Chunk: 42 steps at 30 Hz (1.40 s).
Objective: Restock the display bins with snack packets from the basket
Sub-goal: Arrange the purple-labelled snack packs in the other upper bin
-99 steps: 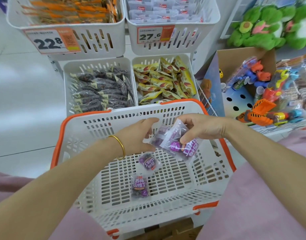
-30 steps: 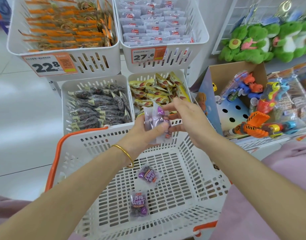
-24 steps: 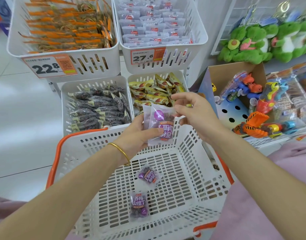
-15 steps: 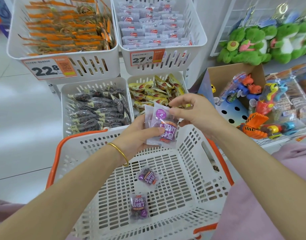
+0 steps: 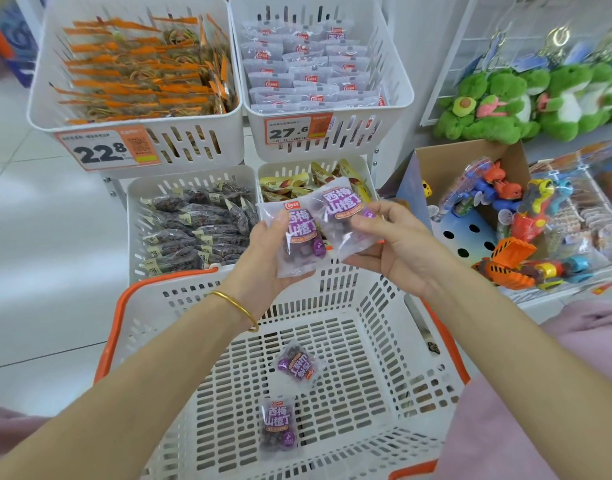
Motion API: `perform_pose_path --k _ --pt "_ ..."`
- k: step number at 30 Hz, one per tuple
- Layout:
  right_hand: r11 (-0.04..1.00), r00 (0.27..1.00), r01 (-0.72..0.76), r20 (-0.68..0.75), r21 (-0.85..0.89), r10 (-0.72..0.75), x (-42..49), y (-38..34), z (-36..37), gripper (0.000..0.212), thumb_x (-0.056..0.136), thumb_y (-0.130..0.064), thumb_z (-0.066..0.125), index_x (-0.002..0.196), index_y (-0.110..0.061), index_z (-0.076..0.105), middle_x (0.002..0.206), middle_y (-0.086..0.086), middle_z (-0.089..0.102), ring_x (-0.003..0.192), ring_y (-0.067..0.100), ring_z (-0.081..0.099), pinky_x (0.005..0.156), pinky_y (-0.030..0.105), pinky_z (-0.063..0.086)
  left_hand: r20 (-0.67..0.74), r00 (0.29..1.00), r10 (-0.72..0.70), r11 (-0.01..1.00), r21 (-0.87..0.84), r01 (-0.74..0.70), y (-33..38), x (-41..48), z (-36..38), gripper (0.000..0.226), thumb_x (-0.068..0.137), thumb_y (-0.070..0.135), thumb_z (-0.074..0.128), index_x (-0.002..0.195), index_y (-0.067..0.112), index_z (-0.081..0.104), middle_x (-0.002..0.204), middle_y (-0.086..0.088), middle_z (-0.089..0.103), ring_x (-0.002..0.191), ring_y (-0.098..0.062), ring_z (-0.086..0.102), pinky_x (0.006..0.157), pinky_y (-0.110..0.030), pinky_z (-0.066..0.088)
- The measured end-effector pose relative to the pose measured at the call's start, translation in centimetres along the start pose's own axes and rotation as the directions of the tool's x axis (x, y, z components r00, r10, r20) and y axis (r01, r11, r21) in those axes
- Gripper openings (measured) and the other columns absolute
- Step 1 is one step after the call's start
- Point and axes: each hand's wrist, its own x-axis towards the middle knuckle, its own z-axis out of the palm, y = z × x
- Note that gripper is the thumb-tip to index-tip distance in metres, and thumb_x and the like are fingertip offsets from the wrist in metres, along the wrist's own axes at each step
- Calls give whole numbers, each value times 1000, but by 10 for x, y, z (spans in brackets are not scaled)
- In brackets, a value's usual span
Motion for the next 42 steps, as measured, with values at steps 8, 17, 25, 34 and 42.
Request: perform_pose_path --k 8,17,25,34,42 --pt "880 968 248 58 -406 -246 -7 16 14 13 83 -11 69 88 -10 57 86 5 54 72 18 60 56 30 56 3 991 130 978 164 -129 -3 -4 1 88 60 35 86 126 7 35 130 -30 46 120 -38 51 98 -55 44" --pt "726 945 310 282 -614 -165 1 -38 -6 63 73 -38 74 129 -38 44 128 -15 51 113 1 55 88 25 51 149 979 138 862 468 -193 15 -4 2 53 77 5 72 118 28 47 114 4 64 102 -10 64 90 -34 53" --pt "404 887 410 460 -818 31 57 -141 -31 87 71 -34 81 144 -32 33 142 -20 39 129 -4 39 106 21 36 395 912 107 645 671 -366 97 72 60 96 73 6 78 143 25 14 124 10 52 112 -7 55 89 -13 47" --pt "437 761 290 -72 -851 -645 159 -215 -62 41 74 -25 76 96 -5 49 86 12 56 74 18 47 62 31 34 310 832 460 100 913 -395 163 231 95 59 95 24 51 146 10 23 152 -9 24 140 -22 22 113 -28 19" --pt "114 693 140 15 -984 -720 224 -205 -36 46 80 -38 59 116 -16 42 102 4 55 87 26 51 68 34 39 334 911 241 -472 861 -190 145 275 72 49 100 42 21 147 27 18 158 -2 -12 145 -20 -9 117 -48 2"
